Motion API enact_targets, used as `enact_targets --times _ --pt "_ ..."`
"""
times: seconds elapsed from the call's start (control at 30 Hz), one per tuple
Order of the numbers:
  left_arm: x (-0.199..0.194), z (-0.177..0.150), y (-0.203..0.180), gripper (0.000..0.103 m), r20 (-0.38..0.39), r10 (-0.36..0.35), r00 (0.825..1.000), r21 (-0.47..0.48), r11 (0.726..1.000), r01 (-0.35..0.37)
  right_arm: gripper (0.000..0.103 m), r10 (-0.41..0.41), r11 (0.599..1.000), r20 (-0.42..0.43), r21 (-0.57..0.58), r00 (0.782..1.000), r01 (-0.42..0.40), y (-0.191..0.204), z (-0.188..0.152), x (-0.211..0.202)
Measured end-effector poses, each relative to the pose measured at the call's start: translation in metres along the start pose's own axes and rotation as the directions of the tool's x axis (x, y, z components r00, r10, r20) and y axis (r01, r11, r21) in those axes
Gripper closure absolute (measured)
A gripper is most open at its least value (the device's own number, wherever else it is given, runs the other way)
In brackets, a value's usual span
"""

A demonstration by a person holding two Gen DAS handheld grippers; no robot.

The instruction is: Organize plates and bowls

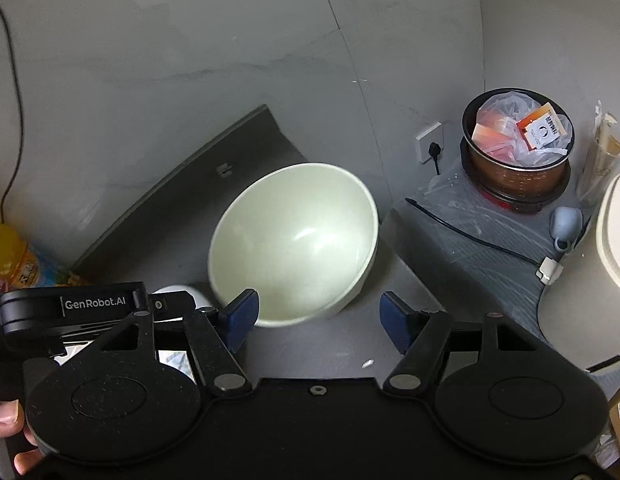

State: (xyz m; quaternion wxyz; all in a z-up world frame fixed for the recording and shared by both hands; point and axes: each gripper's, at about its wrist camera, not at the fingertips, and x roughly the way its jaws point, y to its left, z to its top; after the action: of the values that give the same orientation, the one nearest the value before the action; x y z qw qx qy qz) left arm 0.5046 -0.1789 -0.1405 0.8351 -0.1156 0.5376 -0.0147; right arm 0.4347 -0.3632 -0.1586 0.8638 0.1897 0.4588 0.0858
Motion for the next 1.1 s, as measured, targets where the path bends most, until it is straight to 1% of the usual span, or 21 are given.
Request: enact_targets --times 0.17,0.37,0.47,0.5,0.53,0.63,0.7,0.77,0.8,0.83,0.87,0.9,0.97,1.03,1.1 --pt "0.018 0.013 -0.005 0.047 -0.009 0.004 1.0 -0.04 0.999 -0.005 0.036 -0.005 1.0 -0.016 0.018 1.0 0.005 -0.008 0.011 0.018" --pt "0.036 0.027 -0.011 0.047 -0.011 0.019 1.0 -0.062 0.998 -0.02 0.038 0.008 0.999 -0.041 0.044 0.999 -0.006 -0.017 0.018 0.036" --pt "0.045 0.03 -0.015 0.048 -0.007 0.031 1.0 -0.047 0.998 -0.031 0.049 0.02 0.998 -0.058 0.06 0.998 -0.017 -0.021 0.02 0.046" --pt "0.048 0.031 -0.016 0.048 -0.01 0.034 0.999 -0.044 0.998 -0.035 0.05 0.02 0.998 -0.064 0.064 0.998 -0.016 -0.022 0.021 0.049" --pt "0.051 0.031 -0.017 0.05 -0.017 0.037 0.999 -0.048 0.998 -0.038 0.05 0.017 0.998 -0.07 0.069 0.997 -0.012 -0.023 0.021 0.052" --pt "0.06 0.033 -0.016 0.052 -0.027 0.041 0.999 -0.064 0.997 -0.042 0.056 0.02 0.997 -0.084 0.083 0.996 -0.013 -0.024 0.02 0.059" --pt "0.062 0.032 -0.017 0.055 -0.027 0.046 0.999 -0.069 0.997 -0.048 0.064 0.021 0.996 -0.093 0.085 0.995 -0.013 -0.024 0.02 0.064" --pt "0.066 0.03 -0.017 0.063 -0.031 0.037 0.999 -0.073 0.997 -0.04 0.067 0.012 0.996 -0.102 0.092 0.995 -0.003 -0.024 0.019 0.07" --pt "0.068 0.03 -0.017 0.066 -0.037 0.032 0.999 -0.079 0.996 -0.035 0.07 0.003 0.996 -0.106 0.093 0.994 0.007 -0.024 0.018 0.072" --pt "0.07 0.029 -0.016 0.072 -0.041 0.029 0.999 -0.088 0.996 -0.032 0.073 -0.008 0.996 -0.108 0.09 0.994 0.018 -0.023 0.018 0.074" --pt "0.073 0.029 -0.015 0.078 -0.044 0.023 0.999 -0.095 0.995 -0.027 0.08 -0.021 0.996 -0.111 0.082 0.994 0.031 -0.023 0.018 0.075" --pt "0.076 0.03 -0.014 0.08 -0.048 0.021 0.999 -0.101 0.995 -0.025 0.083 -0.04 0.996 -0.114 0.071 0.993 0.049 -0.022 0.018 0.076" --pt "0.081 0.029 -0.011 0.09 -0.063 0.01 0.998 -0.129 0.992 -0.018 0.084 -0.027 0.996 -0.119 0.078 0.992 0.037 -0.025 0.018 0.077" --pt "0.083 0.027 -0.011 0.097 -0.077 -0.008 0.997 -0.142 0.99 -0.003 0.084 -0.016 0.995 -0.13 0.092 0.991 0.028 -0.027 0.017 0.074" --pt "0.082 0.023 -0.013 0.097 -0.073 0.009 0.997 -0.124 0.992 -0.018 0.084 -0.027 0.996 -0.127 0.075 0.992 0.037 -0.024 0.014 0.071"
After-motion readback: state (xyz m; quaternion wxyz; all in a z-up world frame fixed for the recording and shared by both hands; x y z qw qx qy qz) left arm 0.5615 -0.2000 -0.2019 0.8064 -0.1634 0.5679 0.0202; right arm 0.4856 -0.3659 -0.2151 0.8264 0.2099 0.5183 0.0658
